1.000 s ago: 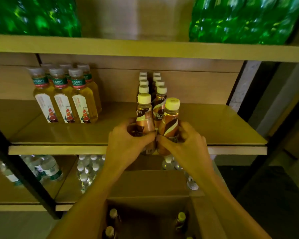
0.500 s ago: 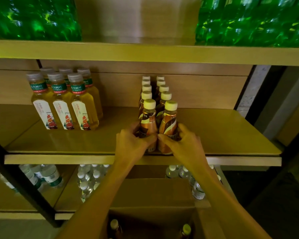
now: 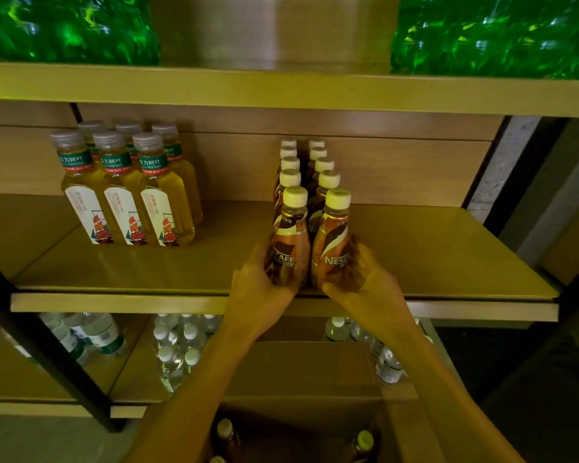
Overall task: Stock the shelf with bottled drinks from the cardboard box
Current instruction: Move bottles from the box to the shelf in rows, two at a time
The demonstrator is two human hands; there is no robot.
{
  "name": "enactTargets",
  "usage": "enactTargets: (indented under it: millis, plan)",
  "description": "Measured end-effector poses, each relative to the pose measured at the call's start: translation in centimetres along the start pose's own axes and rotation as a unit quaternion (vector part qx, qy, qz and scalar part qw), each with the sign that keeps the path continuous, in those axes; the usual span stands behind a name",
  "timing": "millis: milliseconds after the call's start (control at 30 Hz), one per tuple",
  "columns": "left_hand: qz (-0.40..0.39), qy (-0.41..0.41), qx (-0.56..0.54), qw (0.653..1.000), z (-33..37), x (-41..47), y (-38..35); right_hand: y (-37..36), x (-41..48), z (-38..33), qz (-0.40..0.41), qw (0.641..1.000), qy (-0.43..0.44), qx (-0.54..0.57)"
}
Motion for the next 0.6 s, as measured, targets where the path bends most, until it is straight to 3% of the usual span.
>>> enactTargets:
  millis: [100,367,600]
  plan:
    - [0.013,-0.007,0.023,1.0,-0.2,0.0,0.1,-0.6,0.0,0.0,0.008,1.0,0.009,-0.022]
    - [0.108,-0.058,0.109,0.986,-0.2,-0.3,0.0,-1.6,0.1,0.6,0.13,0.99,0.042,-0.032]
    - [0.12,-0.063,0.131,0.982,-0.7,-0.2,-0.2,-2.1,0.0,0.9,0.149,0.986,0.06,-0.045]
Point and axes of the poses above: each hand's wrist, its own x-axis towards the middle knuckle, its own y-axis out of the back of the hand, z = x × y, the point moved 6 cm from there along x, towards the middle knuckle, and after that the axes turned 14 degrees about z, right-handed, at the moved point
